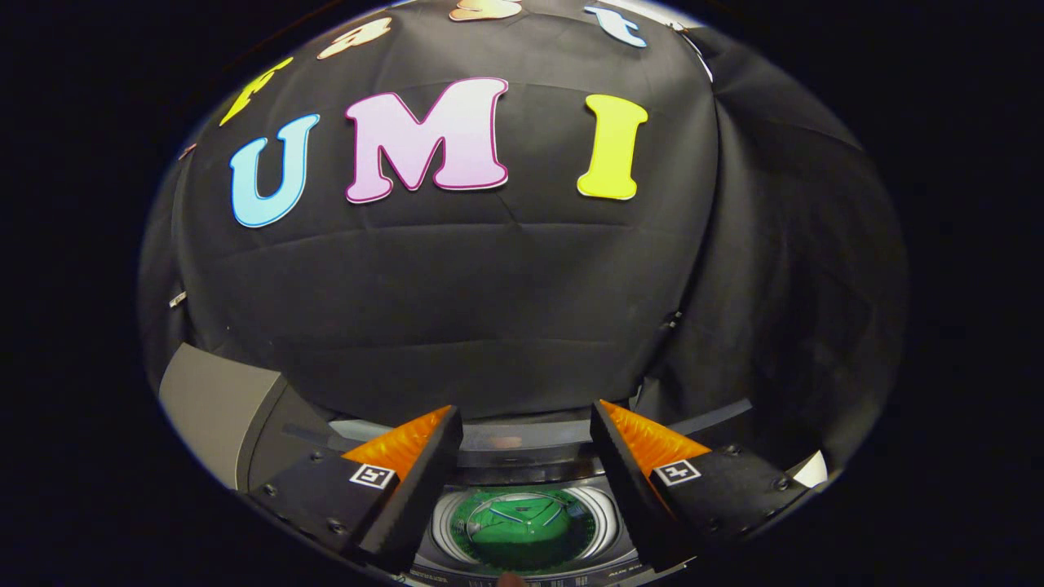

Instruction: Put the clothes into the washing machine and then close the washing machine lid.

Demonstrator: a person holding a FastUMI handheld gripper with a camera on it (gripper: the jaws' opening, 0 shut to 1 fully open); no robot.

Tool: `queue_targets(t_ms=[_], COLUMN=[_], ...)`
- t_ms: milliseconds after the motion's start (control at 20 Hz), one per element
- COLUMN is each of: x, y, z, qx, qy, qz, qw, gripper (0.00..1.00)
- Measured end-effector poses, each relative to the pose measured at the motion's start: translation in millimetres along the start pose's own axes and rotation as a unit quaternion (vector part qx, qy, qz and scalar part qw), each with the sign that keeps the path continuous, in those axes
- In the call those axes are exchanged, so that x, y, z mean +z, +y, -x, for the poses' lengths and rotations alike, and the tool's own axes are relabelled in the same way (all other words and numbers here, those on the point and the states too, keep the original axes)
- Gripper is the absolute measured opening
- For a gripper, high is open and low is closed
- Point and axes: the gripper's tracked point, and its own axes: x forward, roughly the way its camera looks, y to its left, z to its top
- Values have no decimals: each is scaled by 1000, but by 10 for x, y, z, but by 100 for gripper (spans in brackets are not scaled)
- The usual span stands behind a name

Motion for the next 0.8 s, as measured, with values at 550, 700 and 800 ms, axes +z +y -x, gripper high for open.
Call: queue_targets(t_ms=[550,700,800], x=[-959,-1190,-1300], y=[6,-4,-54], z=[264,284,298], qx=[7,8,4], qy=[86,110,119], qz=[18,4,1], qw=[996,994,993], gripper=[98,99,99])
